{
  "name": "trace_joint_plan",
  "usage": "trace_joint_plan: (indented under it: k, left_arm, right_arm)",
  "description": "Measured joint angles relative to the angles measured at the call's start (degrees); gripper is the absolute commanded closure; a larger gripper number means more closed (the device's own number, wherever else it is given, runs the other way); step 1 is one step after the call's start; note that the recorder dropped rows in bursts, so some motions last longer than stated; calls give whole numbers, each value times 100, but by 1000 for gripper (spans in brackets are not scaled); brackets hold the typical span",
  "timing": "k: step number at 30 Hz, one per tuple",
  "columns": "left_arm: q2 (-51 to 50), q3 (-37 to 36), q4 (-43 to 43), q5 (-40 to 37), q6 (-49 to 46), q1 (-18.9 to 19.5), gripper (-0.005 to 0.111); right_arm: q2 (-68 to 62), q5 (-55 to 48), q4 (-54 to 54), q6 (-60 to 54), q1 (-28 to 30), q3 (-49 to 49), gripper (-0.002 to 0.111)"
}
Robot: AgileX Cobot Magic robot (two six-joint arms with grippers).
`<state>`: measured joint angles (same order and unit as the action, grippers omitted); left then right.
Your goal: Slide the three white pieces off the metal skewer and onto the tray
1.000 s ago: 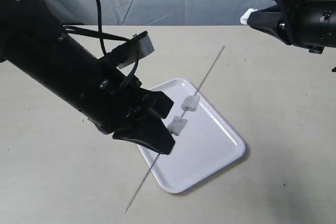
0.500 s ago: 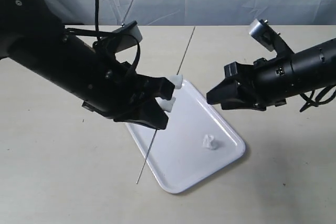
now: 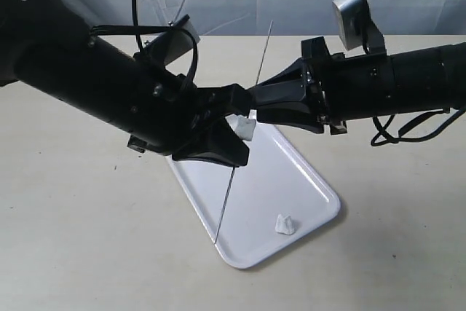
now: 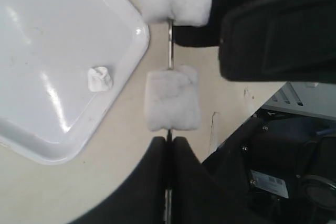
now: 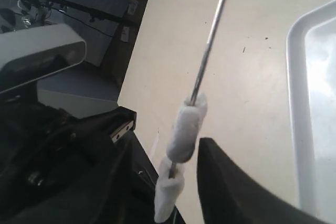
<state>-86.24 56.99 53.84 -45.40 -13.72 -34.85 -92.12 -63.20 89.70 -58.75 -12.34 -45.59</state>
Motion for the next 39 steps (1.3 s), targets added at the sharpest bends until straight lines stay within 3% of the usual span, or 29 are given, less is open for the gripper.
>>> trace_joint_plan:
  k: [2, 4, 14, 20, 23, 28, 31, 34, 37, 39]
  left_arm:
    - [0, 0, 3, 0, 0, 0, 106]
    - [0, 0, 3, 0, 0, 0, 106]
    - [0, 0, -107, -571, 34, 0, 106]
    - [30, 0, -85, -1633, 64, 0, 106]
    - [149, 0, -73, -1774, 105, 0, 106]
    - [360, 0, -446, -1414, 197, 0, 106]
    - [401, 0, -928, -675, 436, 0, 106]
    - [349, 0, -1037, -371, 526, 0, 106]
    - [213, 0, -960, -301, 502, 0, 106]
    - [116, 0, -909, -217, 494, 0, 106]
  right_arm:
    - [0, 49, 67, 0, -44, 0, 102]
    - [0, 82, 45, -30, -44, -20, 109]
    - [-10, 905, 46, -165, -44, -347, 108]
    - [-10, 2421, 55, -169, -44, -965, 108]
    - [-10, 3038, -76, -169, -44, -1136, 108]
    - [-10, 2484, -1067, 323, -44, -1190, 108]
    - [-22, 1610, -2123, 925, -75, -1190, 103]
    - [-30, 1068, -3023, 1416, -96, -1190, 83]
    - [-30, 756, -3247, 1706, -96, -1190, 63]
    - [-30, 575, -3153, 1788, -96, -1190, 62]
